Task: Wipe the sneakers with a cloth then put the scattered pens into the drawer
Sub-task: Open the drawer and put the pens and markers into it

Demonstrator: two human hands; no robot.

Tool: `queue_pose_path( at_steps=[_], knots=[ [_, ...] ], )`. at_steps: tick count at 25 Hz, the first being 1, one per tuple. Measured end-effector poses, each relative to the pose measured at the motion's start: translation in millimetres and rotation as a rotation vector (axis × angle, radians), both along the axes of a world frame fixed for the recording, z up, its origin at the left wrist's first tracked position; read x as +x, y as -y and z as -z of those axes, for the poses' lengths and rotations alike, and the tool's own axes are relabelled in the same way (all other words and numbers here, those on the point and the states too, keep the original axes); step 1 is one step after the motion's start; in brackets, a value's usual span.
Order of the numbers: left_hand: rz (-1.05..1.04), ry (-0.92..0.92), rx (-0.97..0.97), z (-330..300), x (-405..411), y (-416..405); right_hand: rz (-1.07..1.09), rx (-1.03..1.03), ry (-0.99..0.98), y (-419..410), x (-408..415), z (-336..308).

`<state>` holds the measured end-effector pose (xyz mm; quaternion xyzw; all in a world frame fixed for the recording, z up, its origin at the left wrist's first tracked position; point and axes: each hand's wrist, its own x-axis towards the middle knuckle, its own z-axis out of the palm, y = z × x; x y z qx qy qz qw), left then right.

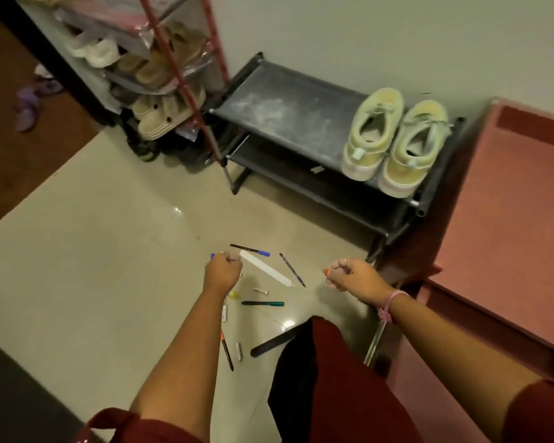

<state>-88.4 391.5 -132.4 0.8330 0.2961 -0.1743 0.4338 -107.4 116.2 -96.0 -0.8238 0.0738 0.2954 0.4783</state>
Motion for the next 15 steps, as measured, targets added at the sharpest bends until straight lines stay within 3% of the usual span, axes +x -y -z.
queue_pose_path(
  at_steps=[7, 12, 15],
  knots=[
    [0.109, -0.149, 0.251, 119.4, -23.5, -15.4, -0.037, -0.168, -0.088, -31.4, 66.1, 137.0],
    [0.445, -0.272, 0.426, 183.0, -18.4, -7.1, 0.040, -0.237, -0.139, -51.3, 81.0, 220.0],
    [0.755, -0.285, 0.585, 213.3, -12.8, -2.3, 0.074, -0.274, -0.127, -60.6, 91.5, 252.0]
  ],
)
